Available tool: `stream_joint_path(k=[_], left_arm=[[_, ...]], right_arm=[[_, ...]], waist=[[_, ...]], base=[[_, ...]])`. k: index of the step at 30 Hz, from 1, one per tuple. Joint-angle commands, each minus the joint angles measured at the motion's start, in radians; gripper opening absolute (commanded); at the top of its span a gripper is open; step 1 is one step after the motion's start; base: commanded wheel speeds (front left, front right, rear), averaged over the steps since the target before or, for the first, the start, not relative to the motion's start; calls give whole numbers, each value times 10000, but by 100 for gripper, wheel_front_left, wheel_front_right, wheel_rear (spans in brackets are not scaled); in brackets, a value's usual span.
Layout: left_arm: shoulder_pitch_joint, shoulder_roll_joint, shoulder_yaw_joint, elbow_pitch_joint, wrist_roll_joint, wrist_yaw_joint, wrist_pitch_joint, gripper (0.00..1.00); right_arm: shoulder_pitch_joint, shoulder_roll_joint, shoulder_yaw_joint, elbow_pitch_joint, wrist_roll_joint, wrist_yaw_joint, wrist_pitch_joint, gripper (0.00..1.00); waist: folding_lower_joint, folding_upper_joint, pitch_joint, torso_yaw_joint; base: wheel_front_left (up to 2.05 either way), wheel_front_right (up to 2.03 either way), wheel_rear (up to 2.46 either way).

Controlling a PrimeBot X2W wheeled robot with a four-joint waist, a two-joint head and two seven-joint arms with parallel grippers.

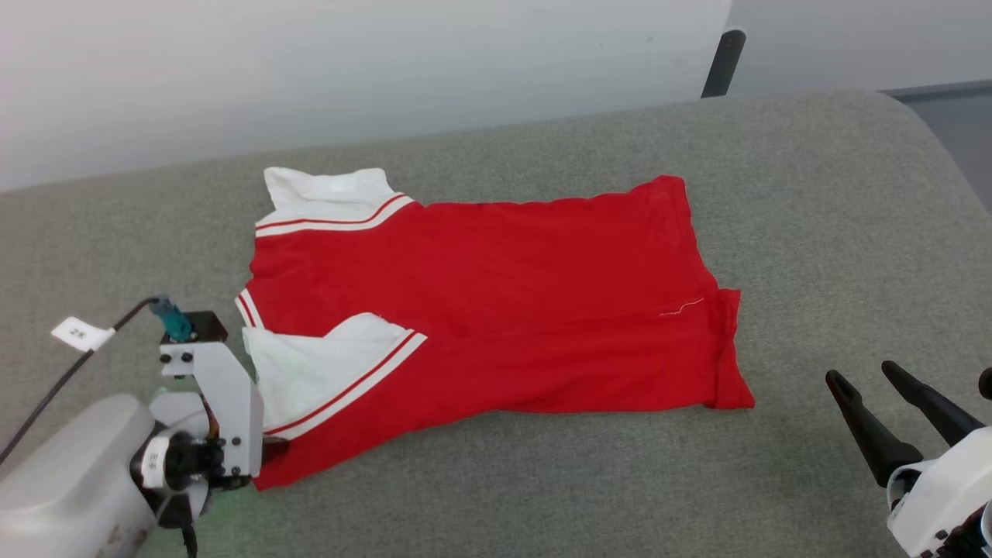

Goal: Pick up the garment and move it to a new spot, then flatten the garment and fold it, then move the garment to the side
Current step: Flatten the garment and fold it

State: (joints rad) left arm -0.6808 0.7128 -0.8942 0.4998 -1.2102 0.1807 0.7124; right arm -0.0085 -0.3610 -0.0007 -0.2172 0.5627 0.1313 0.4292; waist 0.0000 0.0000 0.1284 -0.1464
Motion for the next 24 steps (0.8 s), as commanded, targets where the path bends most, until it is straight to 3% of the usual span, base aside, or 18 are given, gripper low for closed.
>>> stream_joint_path(k=[1,8,9,10,17,24], left_arm=[[-1,-223,-105,463,-117,-58,147,100],[-54,-747,-184,1464,-233,-283,273,100],[-64,-811,-176,1565,-258,-303,270,73],[-70,-885,-101,1675,-366,-331,234,0],[-257,-1086,-168,2082,-371,-601,383,0],[-544,-1229,-150,2170,-281,-696,279,0]], right_arm=[[-85,66,-89,-53,61,-10,17,100],[-236,99,-68,-24,84,-10,75,100],[-241,100,-66,-14,91,-10,86,100],[-251,100,-66,-1,98,-10,103,100],[-428,26,-99,82,204,-10,507,100],[-924,-153,-6,537,397,-10,1804,100]], waist=[[0,0,128,-11],[0,0,277,27],[0,0,292,36],[0,0,307,47],[0,0,461,160],[0,0,650,308]], base=[[0,0,0],[0,0,0],[0,0,0],[0,0,0],[0,0,0],[0,0,0]])
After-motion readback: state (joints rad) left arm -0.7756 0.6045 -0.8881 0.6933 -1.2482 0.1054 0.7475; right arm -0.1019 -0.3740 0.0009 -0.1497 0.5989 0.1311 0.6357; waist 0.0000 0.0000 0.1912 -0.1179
